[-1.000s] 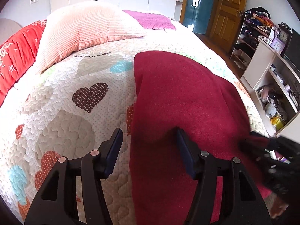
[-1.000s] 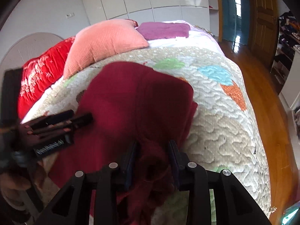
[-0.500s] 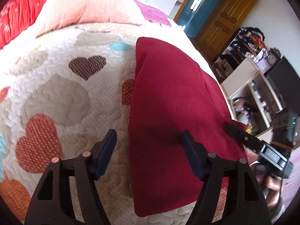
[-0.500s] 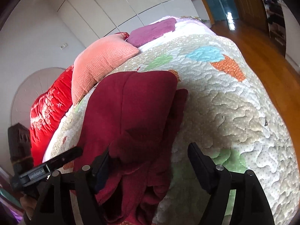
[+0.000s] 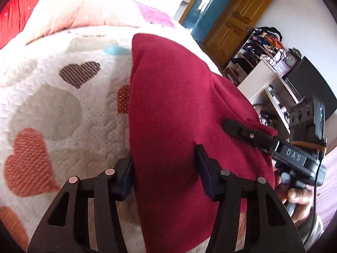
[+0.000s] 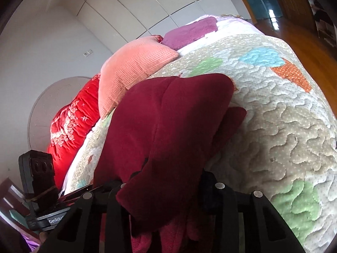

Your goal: Fold small clothes

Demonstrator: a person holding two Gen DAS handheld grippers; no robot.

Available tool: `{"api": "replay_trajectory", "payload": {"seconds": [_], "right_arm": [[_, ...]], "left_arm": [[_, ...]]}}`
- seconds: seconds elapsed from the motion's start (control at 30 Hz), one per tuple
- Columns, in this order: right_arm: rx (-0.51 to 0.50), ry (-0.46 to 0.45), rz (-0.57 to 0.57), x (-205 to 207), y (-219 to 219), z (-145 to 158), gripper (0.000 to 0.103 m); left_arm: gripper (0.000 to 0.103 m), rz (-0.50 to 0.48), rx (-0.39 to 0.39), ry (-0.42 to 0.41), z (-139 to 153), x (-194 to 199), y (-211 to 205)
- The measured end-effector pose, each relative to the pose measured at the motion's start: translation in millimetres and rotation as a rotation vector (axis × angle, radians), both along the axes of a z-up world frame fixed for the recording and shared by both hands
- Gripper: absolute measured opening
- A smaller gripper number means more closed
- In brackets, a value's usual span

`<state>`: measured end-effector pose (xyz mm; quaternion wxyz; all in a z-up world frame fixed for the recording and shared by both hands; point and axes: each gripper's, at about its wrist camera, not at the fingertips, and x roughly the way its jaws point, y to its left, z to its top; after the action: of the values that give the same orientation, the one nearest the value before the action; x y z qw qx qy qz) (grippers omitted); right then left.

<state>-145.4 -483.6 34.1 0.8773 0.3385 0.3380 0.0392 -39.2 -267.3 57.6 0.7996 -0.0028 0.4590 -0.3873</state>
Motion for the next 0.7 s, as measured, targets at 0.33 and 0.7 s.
{"api": "replay_trajectory", "payload": {"seconds": [0.33, 0.7], "right_arm": [[-0.07, 0.103, 0.132, -40.7, 83.8, -11.7, 0.056], [-0.271, -0.017, 0.121, -68.0, 104.1, 45.2, 0.034]], "left_arm": [[0.053, 0.078, 0.131, 0.043, -3.8, -77.9, 105.9], [0.053, 0.137, 0.169, -0.19, 38.8, -76.0, 92.9]]}}
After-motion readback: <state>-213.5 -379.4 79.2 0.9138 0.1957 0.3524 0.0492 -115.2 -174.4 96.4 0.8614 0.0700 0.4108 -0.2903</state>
